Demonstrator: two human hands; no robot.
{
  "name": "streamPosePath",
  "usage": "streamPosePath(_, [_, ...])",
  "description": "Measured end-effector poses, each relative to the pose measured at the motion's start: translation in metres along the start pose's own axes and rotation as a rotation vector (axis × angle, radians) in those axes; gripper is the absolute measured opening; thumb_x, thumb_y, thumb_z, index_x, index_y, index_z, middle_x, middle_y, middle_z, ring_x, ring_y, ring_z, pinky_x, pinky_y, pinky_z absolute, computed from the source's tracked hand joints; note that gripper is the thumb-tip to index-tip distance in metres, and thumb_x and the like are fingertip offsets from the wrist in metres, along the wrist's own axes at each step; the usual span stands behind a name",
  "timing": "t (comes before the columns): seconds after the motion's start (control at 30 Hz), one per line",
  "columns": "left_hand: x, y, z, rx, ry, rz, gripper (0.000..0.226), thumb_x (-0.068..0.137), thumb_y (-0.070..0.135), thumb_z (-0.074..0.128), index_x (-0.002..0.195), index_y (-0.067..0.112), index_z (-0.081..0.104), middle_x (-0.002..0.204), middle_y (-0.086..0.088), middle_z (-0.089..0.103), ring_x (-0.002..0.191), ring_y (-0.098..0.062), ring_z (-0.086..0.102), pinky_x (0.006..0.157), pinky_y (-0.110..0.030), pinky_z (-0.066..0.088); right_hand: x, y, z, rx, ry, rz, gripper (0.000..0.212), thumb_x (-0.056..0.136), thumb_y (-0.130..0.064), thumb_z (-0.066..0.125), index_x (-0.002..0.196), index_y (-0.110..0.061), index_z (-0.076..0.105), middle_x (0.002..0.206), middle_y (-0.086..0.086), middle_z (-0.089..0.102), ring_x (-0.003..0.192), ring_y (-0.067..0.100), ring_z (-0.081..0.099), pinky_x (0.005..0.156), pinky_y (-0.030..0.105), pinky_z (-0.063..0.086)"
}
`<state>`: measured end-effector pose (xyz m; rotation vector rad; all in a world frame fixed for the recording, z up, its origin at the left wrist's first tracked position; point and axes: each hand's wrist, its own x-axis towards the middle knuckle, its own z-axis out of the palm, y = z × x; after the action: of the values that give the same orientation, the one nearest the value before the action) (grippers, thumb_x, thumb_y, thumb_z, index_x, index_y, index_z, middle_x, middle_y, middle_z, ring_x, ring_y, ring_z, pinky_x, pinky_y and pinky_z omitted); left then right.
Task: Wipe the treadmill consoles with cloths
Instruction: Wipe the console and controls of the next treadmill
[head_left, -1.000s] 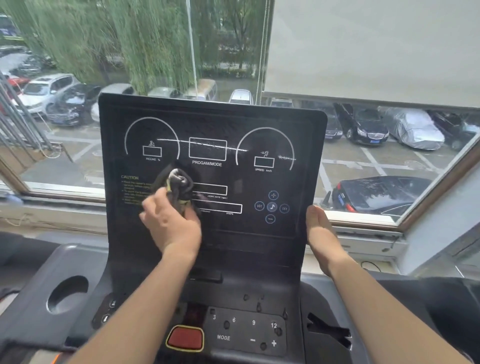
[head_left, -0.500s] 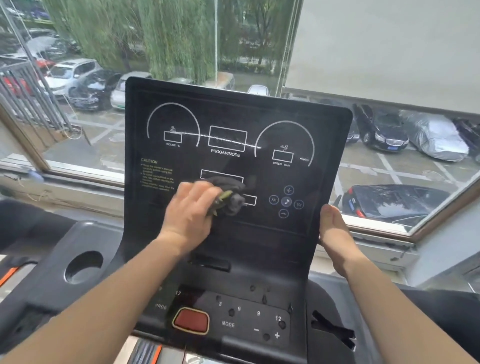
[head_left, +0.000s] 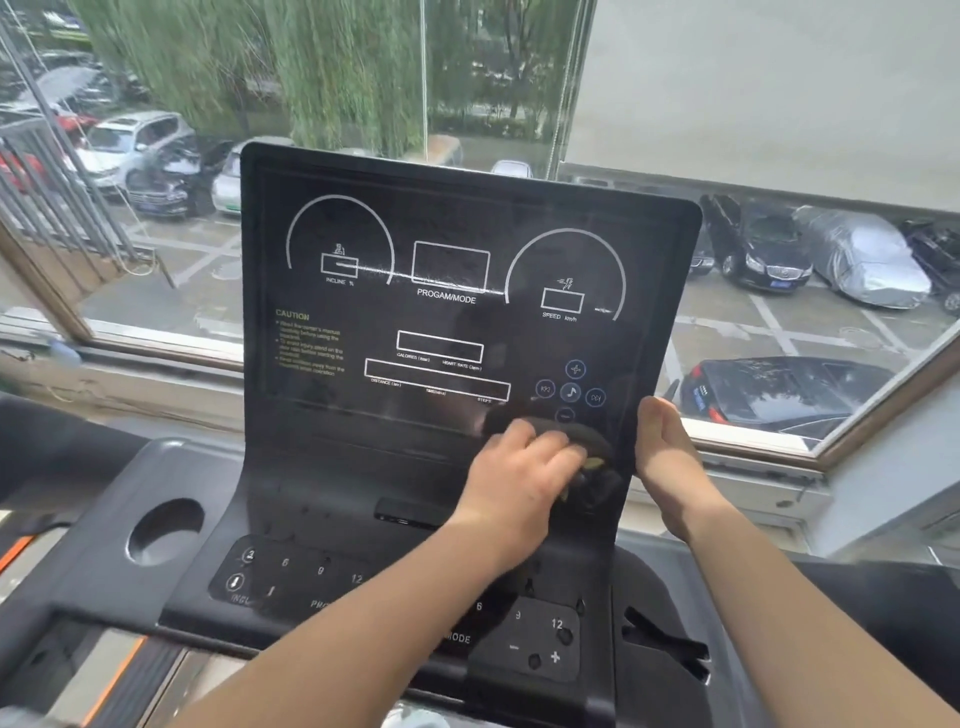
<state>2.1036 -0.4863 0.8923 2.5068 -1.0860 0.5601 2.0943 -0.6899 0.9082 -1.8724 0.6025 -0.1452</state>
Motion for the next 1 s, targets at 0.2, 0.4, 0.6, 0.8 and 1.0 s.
streamPosePath(0.2, [-0.012,-0.013,-0.015,0.077,-0.197,0.06,0.07,0.059,0.005,0.079,0.124,0.026,0.063,0.115,0.011,0.069,0.093,-0.026,0.059,0.07,-0.035,0.057,-0.007,-0.005,0.004,-0.004,0.041,0.008,0.06,0.102,-0.071,0.023,0.144,-0.034,0.044,0.145,-0.001,0.056,0.134,0.027,0.051,0.119,0.051,0.036])
streamPosePath(0.4, [-0.025,-0.039,-0.035,0.052,-0.222,-0.016,0.064,0.062,0.007,0.077,0.121,0.029,0.066,0.112,0.016,0.071,0.09,-0.023,0.06,0.065,-0.032,0.057,-0.011,-0.011,0.008,0.003,0.092,0.046,0.061,0.106,-0.064,0.023,0.153,-0.029,0.041,0.156,-0.001,0.049,0.143,0.027,0.045,0.12,0.043,0.031])
streamPosePath(0.6, [-0.041,-0.08,-0.058,0.048,-0.259,-0.045,0.059,0.067,0.013,0.068,0.124,0.027,0.067,0.116,0.012,0.072,0.093,-0.025,0.061,0.073,-0.038,0.059,-0.036,-0.034,0.025,0.188,0.33,0.21,0.03,0.11,-0.046,0.041,0.126,-0.025,0.055,0.13,0.008,0.059,0.117,0.033,0.054,0.099,0.041,0.042])
streamPosePath(0.8, [-0.062,-0.128,-0.077,0.024,-0.23,-0.096,0.055,0.062,0.015,0.067,0.116,0.022,0.072,0.109,0.01,0.075,0.089,-0.028,0.061,0.071,-0.041,0.059,-0.086,-0.046,0.076,-0.166,0.561,-0.255,0.016,0.102,-0.015,0.055,0.115,-0.021,0.063,0.118,0.001,0.058,0.107,0.02,0.057,0.088,0.032,0.043])
streamPosePath(1.0, [-0.092,-0.189,-0.097,0.026,-0.214,-0.113,0.06,0.06,0.009,0.07,0.119,0.018,0.07,0.111,0.005,0.073,0.094,-0.031,0.06,0.076,-0.044,0.059,-0.119,-0.07,0.148,-0.229,0.153,-0.276,0.019,0.096,-0.015,0.061,0.094,-0.031,0.071,0.07,-0.009,0.068,0.068,0.009,0.063,0.066,0.028,0.052])
